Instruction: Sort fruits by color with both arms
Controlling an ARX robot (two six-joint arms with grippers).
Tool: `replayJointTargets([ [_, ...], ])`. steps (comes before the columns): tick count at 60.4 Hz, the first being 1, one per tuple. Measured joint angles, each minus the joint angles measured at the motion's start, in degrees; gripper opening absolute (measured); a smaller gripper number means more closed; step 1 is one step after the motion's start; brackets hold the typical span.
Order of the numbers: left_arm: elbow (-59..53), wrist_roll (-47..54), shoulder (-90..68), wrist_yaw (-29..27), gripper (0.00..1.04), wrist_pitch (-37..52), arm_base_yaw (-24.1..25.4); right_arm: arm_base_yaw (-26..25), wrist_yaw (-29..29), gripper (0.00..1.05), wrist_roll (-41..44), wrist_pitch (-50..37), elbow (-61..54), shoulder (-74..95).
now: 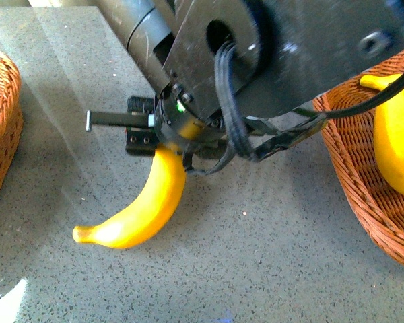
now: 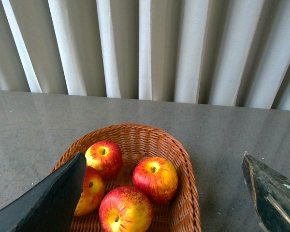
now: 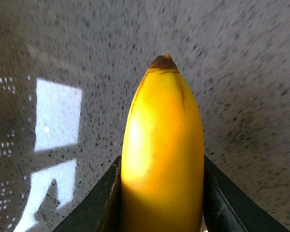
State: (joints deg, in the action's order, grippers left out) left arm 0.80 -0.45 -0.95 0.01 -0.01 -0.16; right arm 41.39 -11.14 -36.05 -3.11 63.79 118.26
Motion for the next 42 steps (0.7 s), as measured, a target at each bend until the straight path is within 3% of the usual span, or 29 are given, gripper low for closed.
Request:
replayJointTargets([
  [17, 0.0, 0.0, 0.0, 0.0, 0.96, 0.0, 0.0, -3.6, -2.1, 0.35, 2.7, -7.4, -8.5, -13.2],
  [22, 0.0, 0.0, 0.0, 0.0, 0.96, 0.0, 0.0, -6.0, 0.0, 0.35, 3.1, -8.7, -12.7, -18.5],
  [28, 0.0, 0.0, 0.0, 0.0, 0.96, 0.0, 0.0, -11.6, 5.0, 0.35, 4.4, -8.8, -17.3, -24.3],
  [35, 0.0, 0.0, 0.0, 0.0, 0.96, 0.0, 0.0, -16.5, 6.5, 0.35, 6.6, -8.9, -19.8, -28.0],
  [42, 0.0, 0.0, 0.0, 0.0, 0.96, 0.0, 0.0, -24.8, 8.7, 0.35, 11.2, -9.2, -23.5, -31.9],
])
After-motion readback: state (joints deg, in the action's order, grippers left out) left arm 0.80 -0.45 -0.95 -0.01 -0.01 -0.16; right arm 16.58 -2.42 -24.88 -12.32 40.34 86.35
